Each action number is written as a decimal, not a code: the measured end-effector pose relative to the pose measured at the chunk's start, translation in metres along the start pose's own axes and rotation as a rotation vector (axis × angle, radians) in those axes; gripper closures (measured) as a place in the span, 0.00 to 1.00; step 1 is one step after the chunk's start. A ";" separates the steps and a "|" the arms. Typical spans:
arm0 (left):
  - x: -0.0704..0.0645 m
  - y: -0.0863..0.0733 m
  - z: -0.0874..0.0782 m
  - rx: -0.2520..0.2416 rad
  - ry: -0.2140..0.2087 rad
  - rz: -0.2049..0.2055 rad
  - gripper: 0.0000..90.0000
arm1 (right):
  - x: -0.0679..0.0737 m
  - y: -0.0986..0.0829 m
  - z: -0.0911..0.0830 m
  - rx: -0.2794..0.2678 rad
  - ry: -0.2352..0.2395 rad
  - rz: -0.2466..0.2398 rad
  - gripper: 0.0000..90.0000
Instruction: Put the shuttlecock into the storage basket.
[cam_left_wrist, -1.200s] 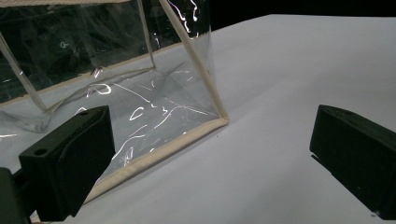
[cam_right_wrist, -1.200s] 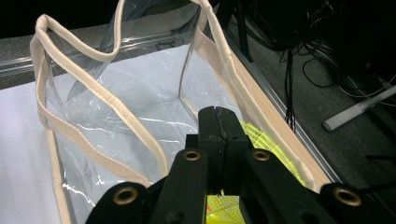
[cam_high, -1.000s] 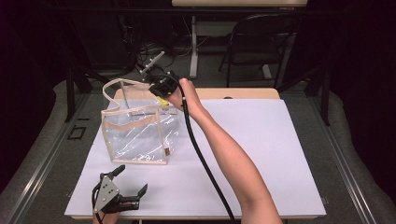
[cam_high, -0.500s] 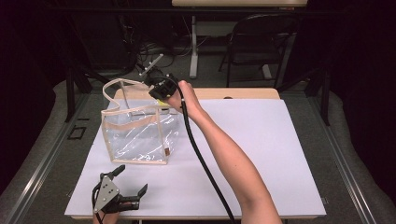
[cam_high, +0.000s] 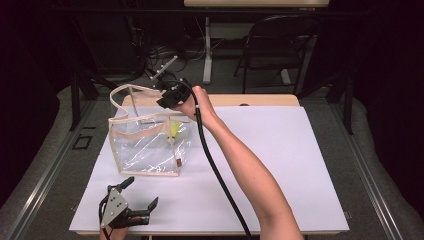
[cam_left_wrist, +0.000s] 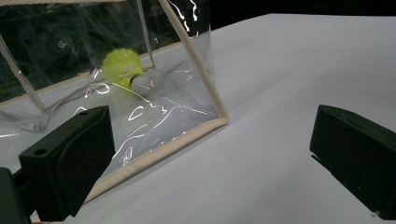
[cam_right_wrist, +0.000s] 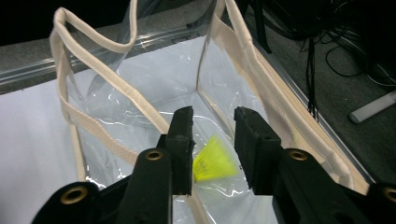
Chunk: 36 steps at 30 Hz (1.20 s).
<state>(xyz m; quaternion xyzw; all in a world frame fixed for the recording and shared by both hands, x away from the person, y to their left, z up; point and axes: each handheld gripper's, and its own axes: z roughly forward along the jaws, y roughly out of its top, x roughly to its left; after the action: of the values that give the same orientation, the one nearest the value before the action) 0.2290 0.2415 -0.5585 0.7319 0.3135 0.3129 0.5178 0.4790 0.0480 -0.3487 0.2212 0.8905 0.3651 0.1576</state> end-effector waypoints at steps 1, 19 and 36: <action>0.000 0.000 0.000 0.000 0.000 0.000 0.00 | 0.000 0.000 -0.001 -0.001 0.004 0.004 0.72; -0.001 0.000 0.002 0.003 0.004 -0.011 0.00 | -0.009 -0.010 -0.021 0.020 0.042 0.043 0.18; 0.000 -0.001 -0.002 0.013 0.005 0.001 0.00 | -0.017 -0.034 -0.044 0.013 0.008 0.048 0.05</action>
<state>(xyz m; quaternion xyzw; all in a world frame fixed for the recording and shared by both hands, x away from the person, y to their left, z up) 0.2269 0.2428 -0.5594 0.7345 0.3165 0.3132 0.5121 0.4642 -0.0079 -0.3411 0.2422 0.8880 0.3637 0.1436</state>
